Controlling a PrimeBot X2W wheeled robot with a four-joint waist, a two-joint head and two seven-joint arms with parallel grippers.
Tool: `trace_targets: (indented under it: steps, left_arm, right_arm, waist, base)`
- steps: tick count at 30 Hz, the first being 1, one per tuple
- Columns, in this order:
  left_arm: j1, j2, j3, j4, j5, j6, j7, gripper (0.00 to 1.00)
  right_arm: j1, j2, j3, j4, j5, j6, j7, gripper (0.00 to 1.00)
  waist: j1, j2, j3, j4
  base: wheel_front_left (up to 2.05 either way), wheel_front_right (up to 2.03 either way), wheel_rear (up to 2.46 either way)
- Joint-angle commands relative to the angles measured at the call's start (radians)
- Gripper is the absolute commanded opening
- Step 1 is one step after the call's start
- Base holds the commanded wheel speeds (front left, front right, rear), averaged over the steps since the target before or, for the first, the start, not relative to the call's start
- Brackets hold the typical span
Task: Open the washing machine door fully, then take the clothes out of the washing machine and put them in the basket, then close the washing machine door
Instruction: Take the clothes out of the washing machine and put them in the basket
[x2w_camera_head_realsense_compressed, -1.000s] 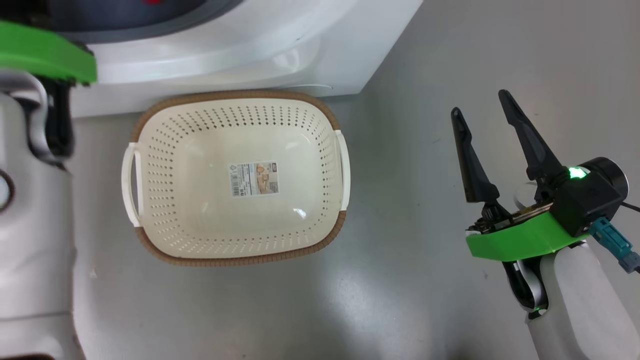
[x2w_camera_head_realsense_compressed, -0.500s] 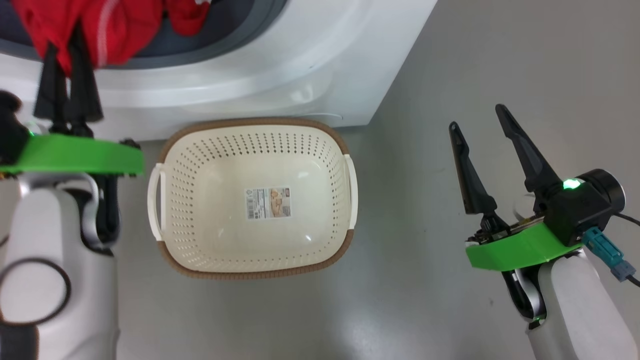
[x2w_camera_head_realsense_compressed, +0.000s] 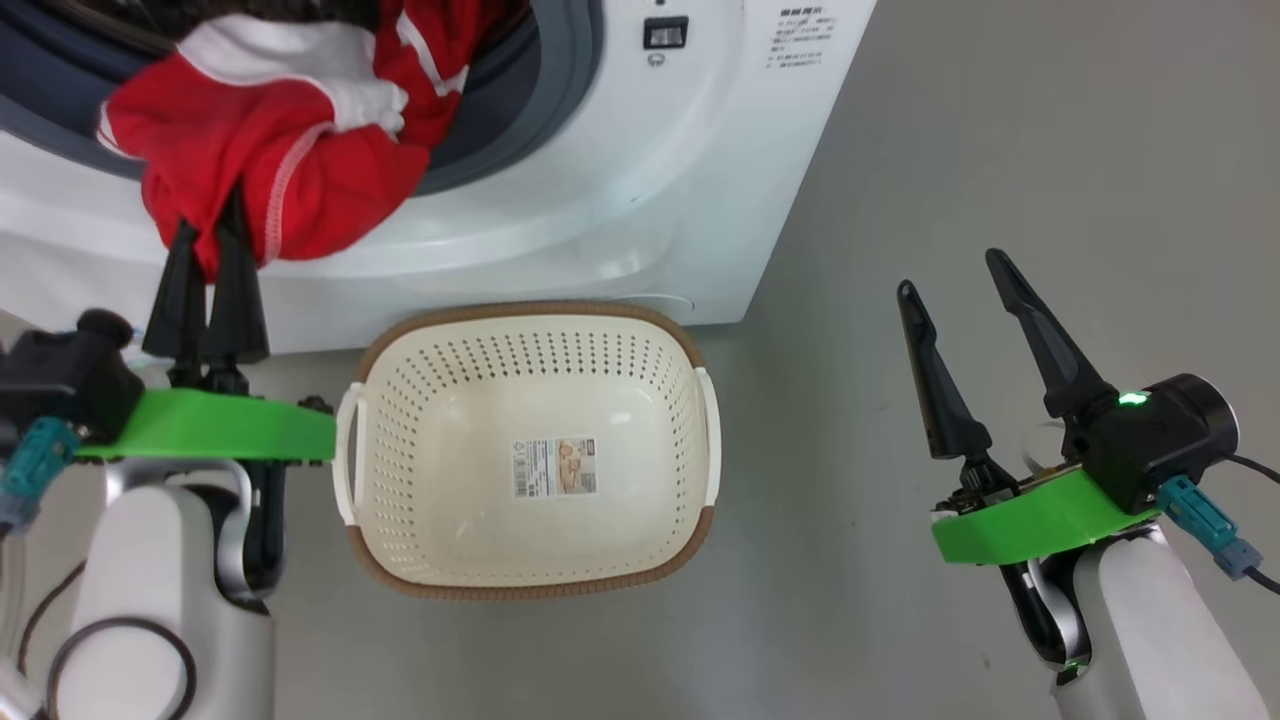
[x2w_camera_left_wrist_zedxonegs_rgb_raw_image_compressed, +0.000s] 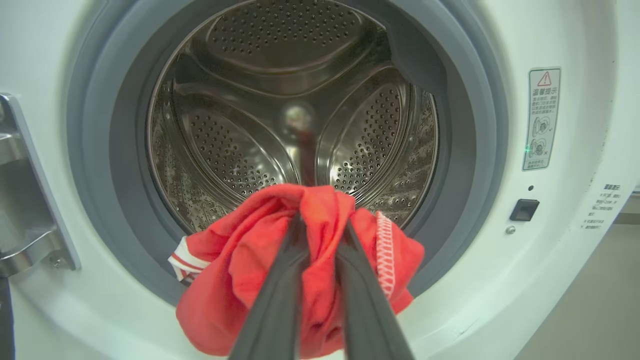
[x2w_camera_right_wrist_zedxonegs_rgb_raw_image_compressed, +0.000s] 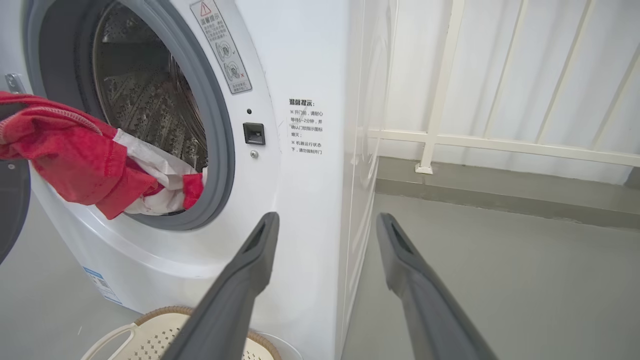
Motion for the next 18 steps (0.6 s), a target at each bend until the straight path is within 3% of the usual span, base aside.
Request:
trace_targets:
  steps: [1, 18]
  left_arm:
    - [0.020, 0.023, 0.024, -0.036, 0.006, -0.006, -0.009, 0.00]
    - [0.189, 0.005, -0.008, -0.105, -0.021, 0.020, -0.009, 0.00]
  right_arm:
    - [0.018, 0.002, 0.021, -0.020, 0.013, 0.006, -0.006, 1.00]
    - [0.061, 0.002, 0.007, -0.008, 0.031, 0.006, -0.006, 1.00]
  waist:
    - [0.0000, -0.0001, -0.024, 0.002]
    - [0.0000, -0.0001, -0.118, -0.010]
  base:
    - [0.00, 0.00, 0.00]
    - [0.00, 0.00, 0.00]
